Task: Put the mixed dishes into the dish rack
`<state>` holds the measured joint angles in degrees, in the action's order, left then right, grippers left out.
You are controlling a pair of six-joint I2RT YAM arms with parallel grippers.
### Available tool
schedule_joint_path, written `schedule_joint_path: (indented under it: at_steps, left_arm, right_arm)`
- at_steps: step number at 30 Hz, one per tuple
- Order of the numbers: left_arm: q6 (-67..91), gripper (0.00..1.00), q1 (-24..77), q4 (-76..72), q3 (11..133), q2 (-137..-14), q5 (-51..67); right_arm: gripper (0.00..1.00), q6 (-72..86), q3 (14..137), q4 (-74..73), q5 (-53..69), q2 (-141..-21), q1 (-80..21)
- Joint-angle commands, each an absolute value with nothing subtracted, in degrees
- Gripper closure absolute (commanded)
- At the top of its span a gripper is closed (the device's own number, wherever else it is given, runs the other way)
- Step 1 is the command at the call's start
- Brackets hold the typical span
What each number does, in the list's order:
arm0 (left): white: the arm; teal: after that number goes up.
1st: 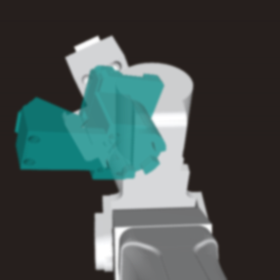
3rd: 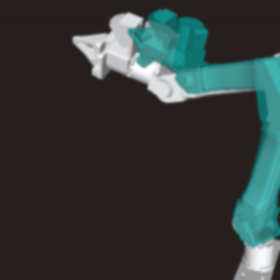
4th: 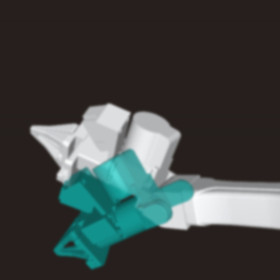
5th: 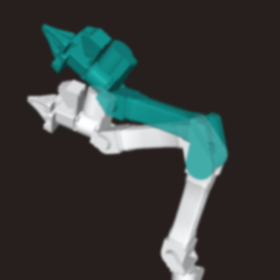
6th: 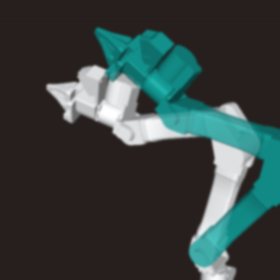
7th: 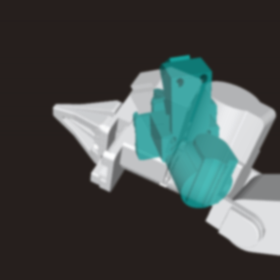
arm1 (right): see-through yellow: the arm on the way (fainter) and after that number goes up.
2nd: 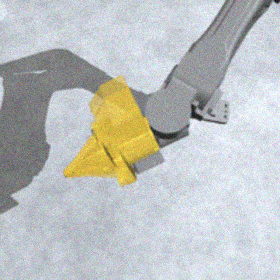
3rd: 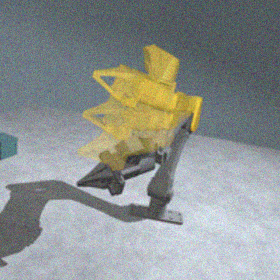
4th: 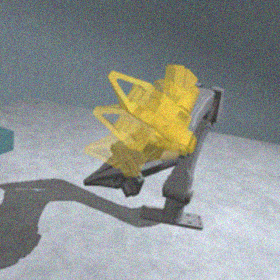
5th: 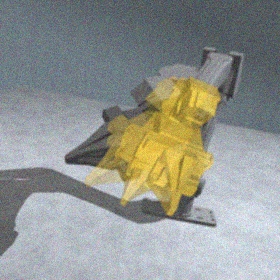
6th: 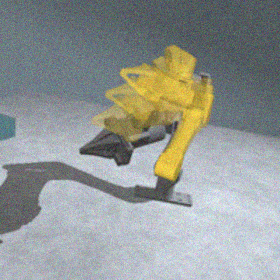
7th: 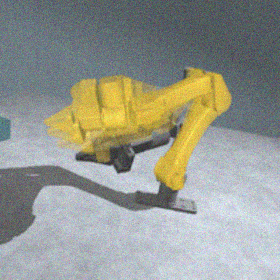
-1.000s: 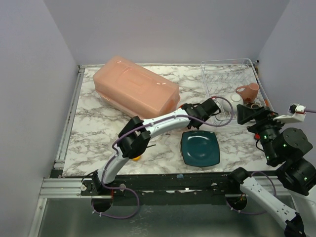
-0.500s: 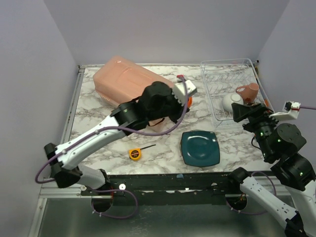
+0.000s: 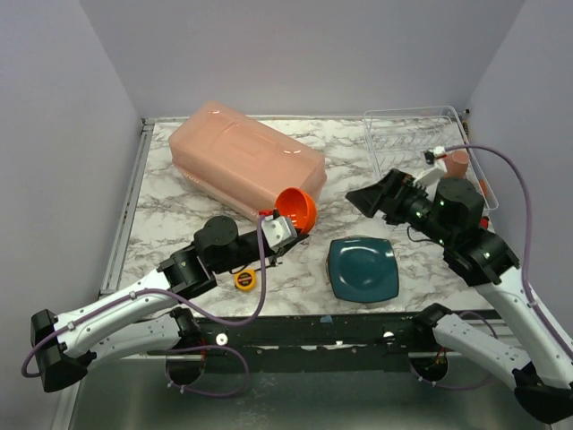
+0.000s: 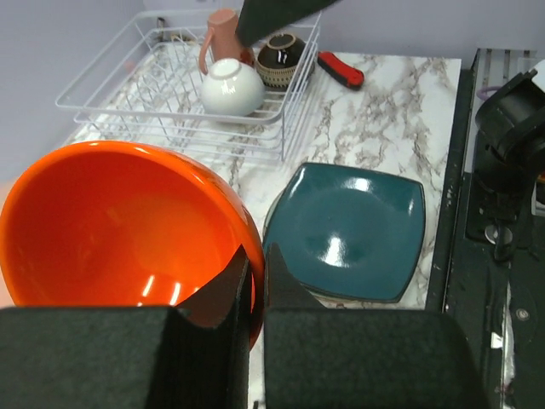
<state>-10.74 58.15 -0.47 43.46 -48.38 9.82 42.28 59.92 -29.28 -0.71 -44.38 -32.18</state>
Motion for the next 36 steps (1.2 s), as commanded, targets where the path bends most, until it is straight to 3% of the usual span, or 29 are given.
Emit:
schedule_joint_path:
  at_steps: [1,7,18,29,36]
  left_arm:
    - [-13.45,1.00,58.44,-9.34,44.03,-47.59,10.49]
    - [-15.39,1.00,58.80,-9.04,43.54,-47.20,7.39]
    - [-15.38,1.00,59.06,-7.90,44.38,-49.70,8.62]
    - [-16.00,1.00,59.59,-7.38,44.40,-50.01,8.54]
    - [-15.69,1.00,59.75,-7.04,44.81,-50.98,9.54]
  right_arm:
    - [0.00,42.90,58.62,-18.20,25.96,-50.13,-32.43]
    - [0.00,47.90,54.50,-8.70,35.24,-55.69,-33.55]
    - [0.00,49.77,51.30,-1.62,31.43,-55.52,-39.11]
    - [0.00,44.22,56.61,-13.89,19.71,-57.06,-39.17]
    - [0.03,47.85,53.61,-6.38,25.10,-57.03,-39.20]
